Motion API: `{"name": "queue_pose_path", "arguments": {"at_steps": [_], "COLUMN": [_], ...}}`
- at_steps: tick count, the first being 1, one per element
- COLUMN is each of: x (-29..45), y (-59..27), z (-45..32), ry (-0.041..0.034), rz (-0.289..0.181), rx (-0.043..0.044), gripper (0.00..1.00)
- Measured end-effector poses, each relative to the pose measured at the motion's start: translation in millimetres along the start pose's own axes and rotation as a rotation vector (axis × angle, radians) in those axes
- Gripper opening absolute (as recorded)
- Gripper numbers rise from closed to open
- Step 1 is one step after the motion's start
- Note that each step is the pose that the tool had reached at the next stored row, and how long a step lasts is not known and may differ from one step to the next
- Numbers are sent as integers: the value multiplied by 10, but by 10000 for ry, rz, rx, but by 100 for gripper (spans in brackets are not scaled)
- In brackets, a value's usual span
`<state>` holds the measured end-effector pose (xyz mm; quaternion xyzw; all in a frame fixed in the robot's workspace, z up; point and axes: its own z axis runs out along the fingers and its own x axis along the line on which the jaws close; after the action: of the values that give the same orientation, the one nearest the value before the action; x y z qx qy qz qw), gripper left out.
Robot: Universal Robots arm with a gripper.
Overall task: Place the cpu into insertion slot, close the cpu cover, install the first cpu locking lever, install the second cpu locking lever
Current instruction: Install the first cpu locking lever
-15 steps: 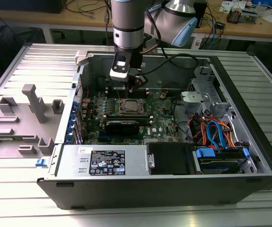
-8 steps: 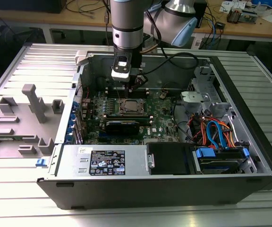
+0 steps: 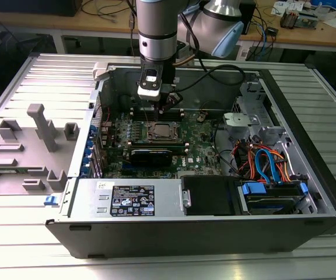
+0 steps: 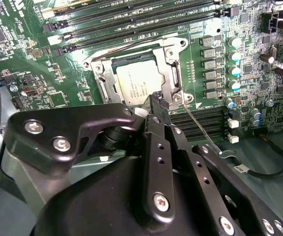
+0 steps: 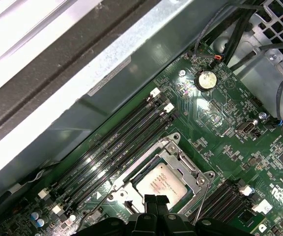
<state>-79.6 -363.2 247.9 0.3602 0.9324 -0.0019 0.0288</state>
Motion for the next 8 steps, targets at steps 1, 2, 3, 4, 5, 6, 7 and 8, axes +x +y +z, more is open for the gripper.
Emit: {"name": "queue_pose_path", "arguments": {"at_steps": [1,2,3,4,5,6,7,8], "x": [0,0,-1,-2,-3,-4,-4,-6], "y": [0,0,-2,-3,-3,-3,-3,-3], "z": [0,0,-2,-5,-14,-22,-31,-53], "ry": [0,2,16,33,51,56,57,57], "rz": [-1,-1,0,2,4,4,4,4], "rx": [0,-2,-17,-35,-55,-63,-62,-62], "gripper": [11,11,11,11,11,11,11,11]}}
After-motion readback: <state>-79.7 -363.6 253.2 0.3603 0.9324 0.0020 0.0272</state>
